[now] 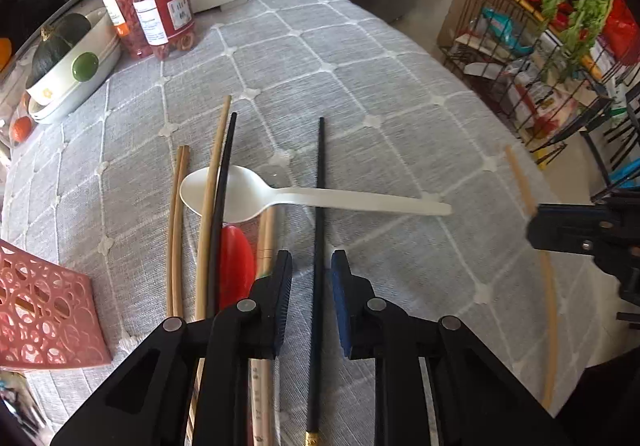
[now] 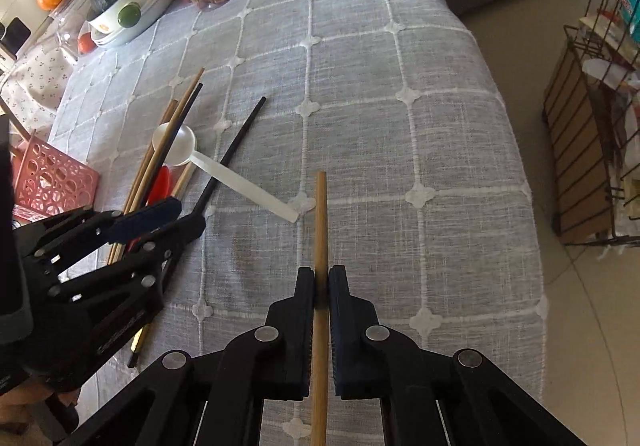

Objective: Organize utensils
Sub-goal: 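Grasp a wooden chopstick with the right tool while the left tool grasps the black chopstick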

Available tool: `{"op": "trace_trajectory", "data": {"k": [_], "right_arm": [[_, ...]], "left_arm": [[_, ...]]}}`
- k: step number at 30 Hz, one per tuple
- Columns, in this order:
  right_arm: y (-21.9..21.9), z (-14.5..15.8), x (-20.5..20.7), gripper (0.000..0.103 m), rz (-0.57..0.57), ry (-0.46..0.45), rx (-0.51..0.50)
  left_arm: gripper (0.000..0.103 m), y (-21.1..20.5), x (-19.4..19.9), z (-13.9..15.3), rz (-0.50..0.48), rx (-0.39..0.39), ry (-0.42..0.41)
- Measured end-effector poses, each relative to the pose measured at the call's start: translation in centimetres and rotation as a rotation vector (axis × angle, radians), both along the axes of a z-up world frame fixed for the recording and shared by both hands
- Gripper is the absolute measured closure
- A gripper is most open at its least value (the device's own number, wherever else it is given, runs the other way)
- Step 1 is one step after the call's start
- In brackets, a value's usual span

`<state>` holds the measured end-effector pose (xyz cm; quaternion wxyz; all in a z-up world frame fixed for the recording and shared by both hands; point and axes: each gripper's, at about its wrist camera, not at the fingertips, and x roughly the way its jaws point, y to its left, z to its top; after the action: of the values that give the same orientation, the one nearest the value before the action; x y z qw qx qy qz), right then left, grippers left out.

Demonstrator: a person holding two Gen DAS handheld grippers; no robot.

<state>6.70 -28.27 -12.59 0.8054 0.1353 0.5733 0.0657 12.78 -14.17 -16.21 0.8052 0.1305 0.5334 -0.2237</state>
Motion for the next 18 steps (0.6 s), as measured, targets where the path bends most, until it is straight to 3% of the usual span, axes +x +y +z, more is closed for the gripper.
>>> {"op": "trace_trajectory", "data": {"k": [3,10,14,18], "right_arm": [[-0.5,-0.2,-0.1,0.098,-0.001,0.006,0.005],[-1.8,0.0,0.0,0.098,-0.026,0.004,0.025],[-2.0,0.1,0.1,0.098,-0.029,0.004,0.035],[-1.6,0.2,0.2,0.098,-0.021,0.005,0.035]], "left_arm": [[0.097,0.2,0.0,0.0,-0.017,-0.035,0.009],[0.098,1.5,-3.0,0.4,-0.07,0.064,0.162],[0.096,1.3,-5.4,0.4,-0.176,0.135,0.263],[0.096,0.8,-5.4,0.9,-0.158,0.126,0.236]]}}
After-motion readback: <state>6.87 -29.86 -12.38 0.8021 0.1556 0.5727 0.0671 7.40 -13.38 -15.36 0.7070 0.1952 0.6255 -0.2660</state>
